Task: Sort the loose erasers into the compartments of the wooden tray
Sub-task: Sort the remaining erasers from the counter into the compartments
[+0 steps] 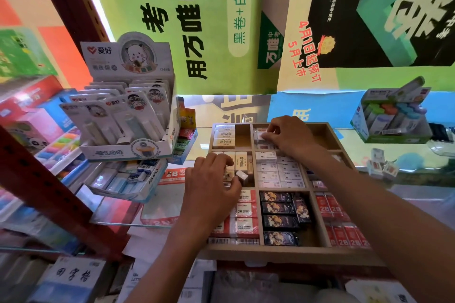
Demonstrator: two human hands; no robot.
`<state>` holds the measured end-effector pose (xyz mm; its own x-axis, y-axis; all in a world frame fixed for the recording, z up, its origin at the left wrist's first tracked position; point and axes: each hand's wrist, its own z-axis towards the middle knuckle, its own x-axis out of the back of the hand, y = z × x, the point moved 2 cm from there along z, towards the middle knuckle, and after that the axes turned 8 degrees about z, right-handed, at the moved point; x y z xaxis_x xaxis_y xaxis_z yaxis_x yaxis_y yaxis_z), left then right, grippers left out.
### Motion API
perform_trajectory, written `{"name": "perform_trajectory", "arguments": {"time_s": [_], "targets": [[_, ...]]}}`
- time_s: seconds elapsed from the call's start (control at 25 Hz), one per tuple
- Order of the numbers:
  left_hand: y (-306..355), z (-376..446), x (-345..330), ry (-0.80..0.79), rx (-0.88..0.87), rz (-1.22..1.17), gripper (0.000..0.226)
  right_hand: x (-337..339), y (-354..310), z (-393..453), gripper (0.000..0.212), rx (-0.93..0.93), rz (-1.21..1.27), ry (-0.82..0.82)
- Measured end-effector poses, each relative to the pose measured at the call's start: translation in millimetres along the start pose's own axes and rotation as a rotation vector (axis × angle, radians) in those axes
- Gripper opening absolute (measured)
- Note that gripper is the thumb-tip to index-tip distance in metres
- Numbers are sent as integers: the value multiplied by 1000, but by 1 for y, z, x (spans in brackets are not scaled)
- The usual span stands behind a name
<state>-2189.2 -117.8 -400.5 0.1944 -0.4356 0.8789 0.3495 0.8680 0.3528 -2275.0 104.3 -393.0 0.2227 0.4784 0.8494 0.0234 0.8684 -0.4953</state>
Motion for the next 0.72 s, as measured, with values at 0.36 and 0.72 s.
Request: {"name": "perform_trajectory", "arguments": {"time_s": [0.36,0.72], "targets": [[-1,1,-1,-2,-10,14,24,21,-30,-42,4,167,354,40],[-2,0,-1,14,-16,32,19,4,-74,-82,12,342,51,-224]]}}
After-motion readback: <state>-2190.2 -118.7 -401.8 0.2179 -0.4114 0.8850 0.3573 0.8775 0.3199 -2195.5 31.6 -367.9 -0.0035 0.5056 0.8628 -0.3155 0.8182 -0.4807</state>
